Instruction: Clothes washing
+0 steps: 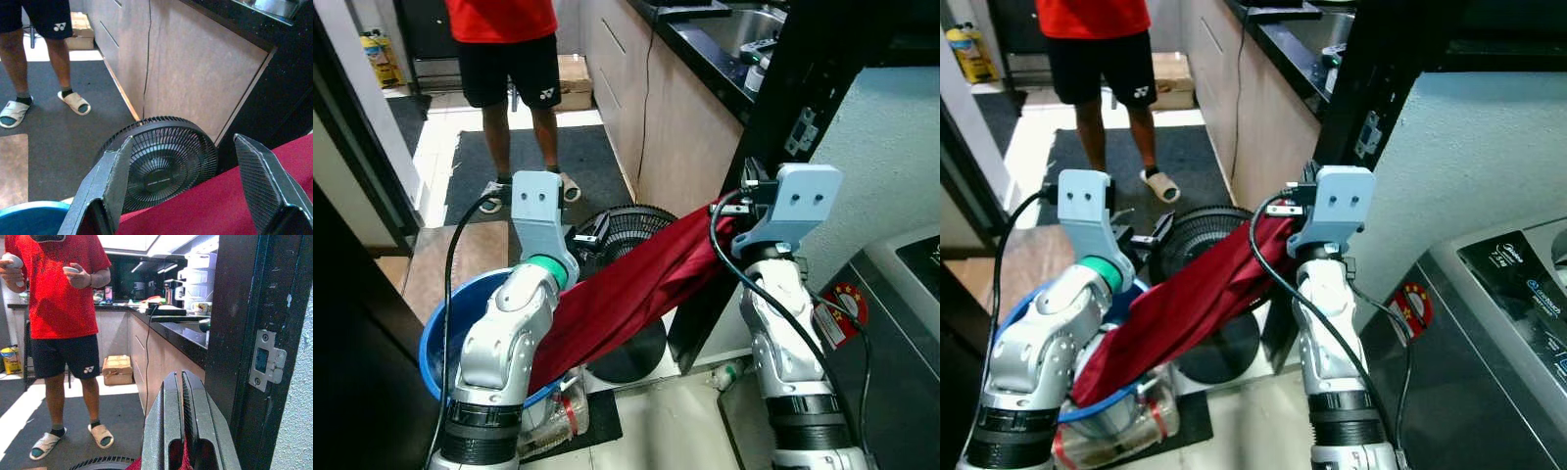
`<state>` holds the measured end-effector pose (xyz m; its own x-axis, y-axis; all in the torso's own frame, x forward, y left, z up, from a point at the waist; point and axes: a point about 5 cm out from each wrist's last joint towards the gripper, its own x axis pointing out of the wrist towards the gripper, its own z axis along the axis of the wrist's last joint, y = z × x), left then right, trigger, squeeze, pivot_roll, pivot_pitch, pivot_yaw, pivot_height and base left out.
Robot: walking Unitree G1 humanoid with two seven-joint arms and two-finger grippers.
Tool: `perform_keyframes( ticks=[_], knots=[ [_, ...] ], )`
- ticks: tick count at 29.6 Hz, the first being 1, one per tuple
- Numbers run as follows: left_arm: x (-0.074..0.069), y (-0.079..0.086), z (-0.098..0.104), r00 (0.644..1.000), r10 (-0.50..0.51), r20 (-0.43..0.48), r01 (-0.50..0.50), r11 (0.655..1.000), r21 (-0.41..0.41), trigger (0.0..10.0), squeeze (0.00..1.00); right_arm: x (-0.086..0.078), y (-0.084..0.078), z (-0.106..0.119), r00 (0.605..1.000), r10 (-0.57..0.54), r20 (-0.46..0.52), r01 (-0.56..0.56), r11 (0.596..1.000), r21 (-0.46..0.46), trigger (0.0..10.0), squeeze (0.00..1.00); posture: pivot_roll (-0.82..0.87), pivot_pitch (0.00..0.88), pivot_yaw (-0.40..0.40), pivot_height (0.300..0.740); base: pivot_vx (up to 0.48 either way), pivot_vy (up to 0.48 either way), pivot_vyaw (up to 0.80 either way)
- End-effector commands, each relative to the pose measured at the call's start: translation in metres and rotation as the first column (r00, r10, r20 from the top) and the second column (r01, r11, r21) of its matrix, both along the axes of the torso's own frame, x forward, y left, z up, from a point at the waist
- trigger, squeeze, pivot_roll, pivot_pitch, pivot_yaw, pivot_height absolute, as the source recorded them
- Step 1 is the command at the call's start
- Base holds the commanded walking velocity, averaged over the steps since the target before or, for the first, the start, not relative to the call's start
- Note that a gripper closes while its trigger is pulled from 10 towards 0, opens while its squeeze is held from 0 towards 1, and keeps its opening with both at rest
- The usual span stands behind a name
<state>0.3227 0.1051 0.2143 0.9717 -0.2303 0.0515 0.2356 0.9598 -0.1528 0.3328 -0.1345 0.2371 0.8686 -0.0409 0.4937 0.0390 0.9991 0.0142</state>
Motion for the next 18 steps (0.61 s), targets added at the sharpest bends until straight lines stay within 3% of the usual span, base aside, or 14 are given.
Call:
perform_keyframes(
  ticks=[1,9,18],
  knots=[
    [0.001,-0.001,0.002,1.000,-0.005,0.007,0.005,1.000,0.007,10.0,0.00,-0.002,0.000,0.011,0.999,-0.004,0.051,0.004,1.000,0.007,10.0,0.00,0.10,0.000,0.040,0.740,0.000,0.000,-0.80],
    [0.004,-0.001,0.006,1.000,-0.008,0.026,0.008,1.000,0.007,10.0,0.00,0.000,0.002,0.022,0.996,0.011,0.089,-0.012,1.000,0.004,10.0,0.00,0.10,0.000,0.040,0.740,0.000,0.000,-0.80],
    [0.004,-0.001,0.005,1.000,-0.007,0.024,0.007,1.000,0.008,10.0,0.00,0.001,0.001,0.020,0.997,0.011,0.081,-0.011,1.000,-0.006,10.0,0.00,0.10,0.000,0.037,0.740,0.000,0.000,-0.80]
  ],
)
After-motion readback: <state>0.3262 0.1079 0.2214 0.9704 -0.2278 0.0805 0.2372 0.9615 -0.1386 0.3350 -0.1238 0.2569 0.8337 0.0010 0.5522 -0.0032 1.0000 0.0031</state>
